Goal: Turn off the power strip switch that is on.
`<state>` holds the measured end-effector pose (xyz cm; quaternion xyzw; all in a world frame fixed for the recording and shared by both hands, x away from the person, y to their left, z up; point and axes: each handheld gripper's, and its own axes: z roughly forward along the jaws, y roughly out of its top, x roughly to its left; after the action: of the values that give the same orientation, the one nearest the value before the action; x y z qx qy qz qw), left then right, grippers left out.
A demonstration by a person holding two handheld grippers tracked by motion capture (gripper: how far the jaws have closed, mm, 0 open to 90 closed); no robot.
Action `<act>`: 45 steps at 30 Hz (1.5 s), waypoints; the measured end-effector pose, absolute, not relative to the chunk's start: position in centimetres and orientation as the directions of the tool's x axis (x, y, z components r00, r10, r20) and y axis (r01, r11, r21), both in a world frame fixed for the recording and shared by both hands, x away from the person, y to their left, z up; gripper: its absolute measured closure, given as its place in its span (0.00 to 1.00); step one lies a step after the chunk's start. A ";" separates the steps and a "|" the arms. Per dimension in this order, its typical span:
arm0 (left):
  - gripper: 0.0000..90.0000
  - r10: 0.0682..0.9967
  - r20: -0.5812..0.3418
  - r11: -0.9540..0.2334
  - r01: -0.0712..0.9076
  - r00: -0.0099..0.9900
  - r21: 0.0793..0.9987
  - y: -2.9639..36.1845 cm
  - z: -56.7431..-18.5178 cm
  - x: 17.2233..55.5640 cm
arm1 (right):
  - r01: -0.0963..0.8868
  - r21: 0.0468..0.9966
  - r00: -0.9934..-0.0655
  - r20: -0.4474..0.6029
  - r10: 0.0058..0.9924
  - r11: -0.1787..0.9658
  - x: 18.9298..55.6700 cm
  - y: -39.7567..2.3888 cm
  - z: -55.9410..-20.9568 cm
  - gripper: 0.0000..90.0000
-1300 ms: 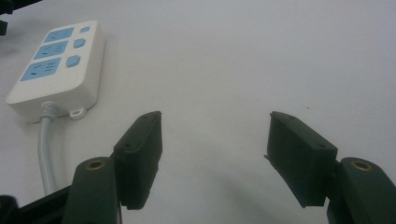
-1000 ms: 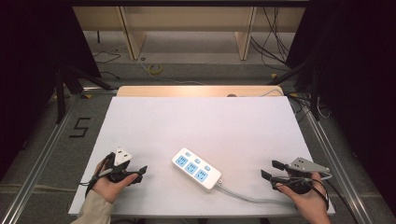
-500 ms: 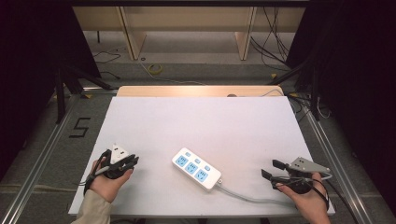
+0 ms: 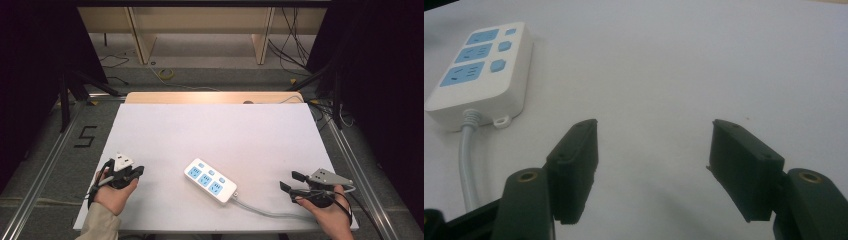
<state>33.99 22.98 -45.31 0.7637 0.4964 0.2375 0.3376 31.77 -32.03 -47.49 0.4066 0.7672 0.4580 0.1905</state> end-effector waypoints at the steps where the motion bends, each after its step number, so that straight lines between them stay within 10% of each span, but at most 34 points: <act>1: 1.00 0.919 0.028 -0.279 0.598 0.394 0.751 23.0 -45.3 34.0 | 0.449 0.858 -0.597 0.081 0.798 0.249 31.8 -32.0 -47.5 0.41; 45: 1.00 0.895 0.094 -0.367 0.601 0.435 0.710 21.1 -44.7 35.1 | 0.447 0.856 -0.602 0.071 0.796 0.262 31.9 -31.9 -47.5 0.41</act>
<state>35.10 21.13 -44.67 0.7906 0.4732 0.2416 0.3043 31.89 -31.90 -47.51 0.4029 0.7708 0.4546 0.1919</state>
